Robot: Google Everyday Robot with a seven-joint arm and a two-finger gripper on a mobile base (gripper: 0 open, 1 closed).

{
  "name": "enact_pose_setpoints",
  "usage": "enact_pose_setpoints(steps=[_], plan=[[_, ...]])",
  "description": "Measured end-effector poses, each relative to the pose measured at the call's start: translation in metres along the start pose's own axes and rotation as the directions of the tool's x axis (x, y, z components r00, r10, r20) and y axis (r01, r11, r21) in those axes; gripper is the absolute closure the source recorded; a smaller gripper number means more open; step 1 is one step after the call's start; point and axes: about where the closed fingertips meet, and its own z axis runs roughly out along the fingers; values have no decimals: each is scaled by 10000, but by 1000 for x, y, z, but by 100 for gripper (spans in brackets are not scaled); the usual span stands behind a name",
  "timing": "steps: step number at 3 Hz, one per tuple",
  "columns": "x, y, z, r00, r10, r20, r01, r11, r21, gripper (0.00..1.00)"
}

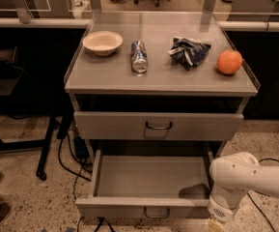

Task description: Close middle drawer

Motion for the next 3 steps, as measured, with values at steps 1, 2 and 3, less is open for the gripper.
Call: enact_pose_setpoints(steps=[1,2,3], plan=[[-11,-21,14,9996,264,77,-266,9992,287,100],[-22,-38,31,9983,570,100,-574,9974,438,100],[-30,-50,42,9978,636,203,-645,9970,437,100]])
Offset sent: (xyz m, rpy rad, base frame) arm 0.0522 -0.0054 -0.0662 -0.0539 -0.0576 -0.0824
